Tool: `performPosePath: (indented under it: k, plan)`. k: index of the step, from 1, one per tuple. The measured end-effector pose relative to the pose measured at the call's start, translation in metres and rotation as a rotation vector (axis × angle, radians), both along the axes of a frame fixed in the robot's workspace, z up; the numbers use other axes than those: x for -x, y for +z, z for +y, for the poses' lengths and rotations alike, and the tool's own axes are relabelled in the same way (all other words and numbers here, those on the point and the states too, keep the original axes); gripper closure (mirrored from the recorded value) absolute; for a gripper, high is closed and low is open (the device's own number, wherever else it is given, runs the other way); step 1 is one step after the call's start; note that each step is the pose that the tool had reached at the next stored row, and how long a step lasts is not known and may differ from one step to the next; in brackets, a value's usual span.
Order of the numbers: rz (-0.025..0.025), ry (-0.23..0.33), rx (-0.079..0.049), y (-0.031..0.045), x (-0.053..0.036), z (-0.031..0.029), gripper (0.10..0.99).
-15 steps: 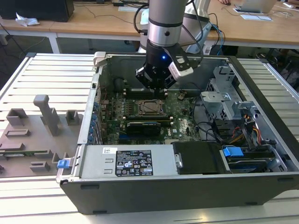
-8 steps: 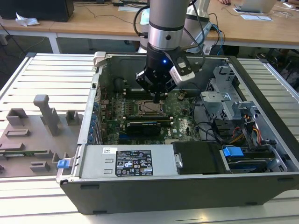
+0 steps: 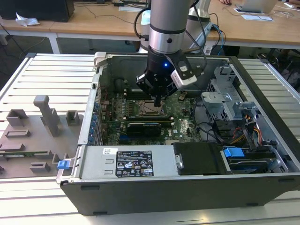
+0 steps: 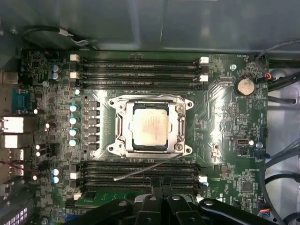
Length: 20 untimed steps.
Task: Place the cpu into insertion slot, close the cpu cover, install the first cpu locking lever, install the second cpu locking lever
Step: 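Install the second cpu locking lever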
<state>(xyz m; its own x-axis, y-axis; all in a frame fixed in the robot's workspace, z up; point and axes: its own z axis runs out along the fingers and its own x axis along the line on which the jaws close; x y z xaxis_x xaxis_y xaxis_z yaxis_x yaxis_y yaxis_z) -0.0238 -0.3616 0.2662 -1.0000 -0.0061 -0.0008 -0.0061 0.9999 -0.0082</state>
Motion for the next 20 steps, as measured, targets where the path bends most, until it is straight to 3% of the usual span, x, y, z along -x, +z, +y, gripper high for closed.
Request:
performPosePath:
  k: [7,17,18,19,20]
  plan:
    - [0.0001,0.0,0.0,-0.0039,0.0001,-0.006,0.98]
    - [0.0003,0.0,-0.003,-0.0138,0.0,-0.0071,0.98]
    - [0.0003,0.0,-0.008,-0.0143,0.0002,-0.0071,0.98]
    - [0.0003,0.0,-0.034,-0.0144,0.0009,-0.0071,0.98]
    - [0.0003,0.0,-0.051,-0.0144,0.0013,-0.0071,0.98]
